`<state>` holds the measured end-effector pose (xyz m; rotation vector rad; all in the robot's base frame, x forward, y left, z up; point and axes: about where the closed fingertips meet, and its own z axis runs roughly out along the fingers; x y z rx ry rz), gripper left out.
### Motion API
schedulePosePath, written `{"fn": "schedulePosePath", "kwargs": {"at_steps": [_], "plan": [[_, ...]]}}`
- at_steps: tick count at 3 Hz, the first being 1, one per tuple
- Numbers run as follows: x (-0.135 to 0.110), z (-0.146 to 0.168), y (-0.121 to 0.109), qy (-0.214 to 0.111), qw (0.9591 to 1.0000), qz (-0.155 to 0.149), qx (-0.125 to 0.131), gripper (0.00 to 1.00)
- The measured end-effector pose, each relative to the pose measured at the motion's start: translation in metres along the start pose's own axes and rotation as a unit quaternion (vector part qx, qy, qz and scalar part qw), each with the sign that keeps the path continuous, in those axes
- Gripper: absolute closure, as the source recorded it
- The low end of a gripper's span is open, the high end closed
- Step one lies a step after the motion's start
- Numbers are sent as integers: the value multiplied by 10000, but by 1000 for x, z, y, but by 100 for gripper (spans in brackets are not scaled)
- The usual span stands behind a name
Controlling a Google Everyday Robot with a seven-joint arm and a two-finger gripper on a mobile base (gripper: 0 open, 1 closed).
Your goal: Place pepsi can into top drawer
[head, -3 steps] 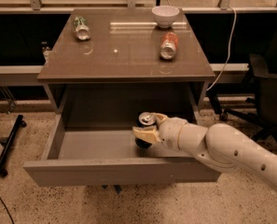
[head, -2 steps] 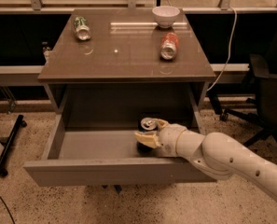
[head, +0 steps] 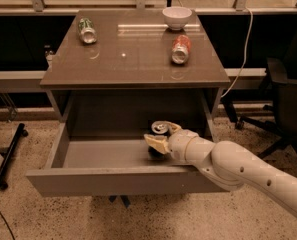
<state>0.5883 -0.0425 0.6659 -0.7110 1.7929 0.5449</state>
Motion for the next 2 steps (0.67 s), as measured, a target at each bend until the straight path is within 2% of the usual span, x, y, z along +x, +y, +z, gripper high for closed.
{"fn": "schedulePosePath", "kwargs": {"at_steps": [1,2], "plan": [[-31,8,-1,-31,9995,-309,-92,0],[-34,10,-1,-37,9994,-339,-110,0]]}}
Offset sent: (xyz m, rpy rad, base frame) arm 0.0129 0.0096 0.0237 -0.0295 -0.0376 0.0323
